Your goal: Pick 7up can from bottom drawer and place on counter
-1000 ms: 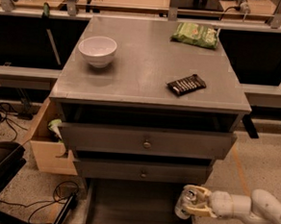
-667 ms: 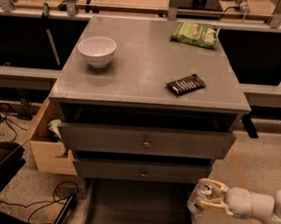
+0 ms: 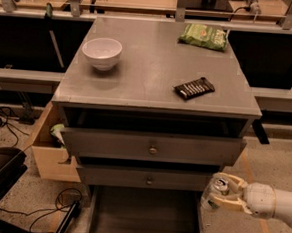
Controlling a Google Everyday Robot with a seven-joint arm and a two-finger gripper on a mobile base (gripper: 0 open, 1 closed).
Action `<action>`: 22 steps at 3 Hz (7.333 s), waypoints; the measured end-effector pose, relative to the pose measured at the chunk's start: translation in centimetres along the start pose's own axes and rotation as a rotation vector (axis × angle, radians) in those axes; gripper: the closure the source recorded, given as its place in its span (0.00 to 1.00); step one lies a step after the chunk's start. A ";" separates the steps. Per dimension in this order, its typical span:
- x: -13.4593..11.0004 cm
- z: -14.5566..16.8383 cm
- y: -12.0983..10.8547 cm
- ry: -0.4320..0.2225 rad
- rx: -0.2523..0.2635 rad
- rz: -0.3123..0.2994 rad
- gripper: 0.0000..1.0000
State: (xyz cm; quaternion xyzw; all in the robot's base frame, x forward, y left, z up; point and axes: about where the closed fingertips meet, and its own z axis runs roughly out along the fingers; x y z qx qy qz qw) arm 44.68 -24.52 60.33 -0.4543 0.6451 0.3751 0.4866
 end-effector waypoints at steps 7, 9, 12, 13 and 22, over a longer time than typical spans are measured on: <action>-40.9 -12.5 -5.1 0.002 0.301 -0.251 1.00; -46.9 -8.6 -8.7 -0.034 0.223 -0.355 1.00; -45.6 -0.7 -17.9 -0.076 0.129 -0.290 1.00; -45.0 3.7 -20.8 -0.107 0.067 -0.262 1.00; -37.8 14.8 -27.6 -0.007 0.058 -0.163 0.00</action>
Offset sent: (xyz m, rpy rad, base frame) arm -0.0818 -0.0257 0.2111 -0.1404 -0.1390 -0.2898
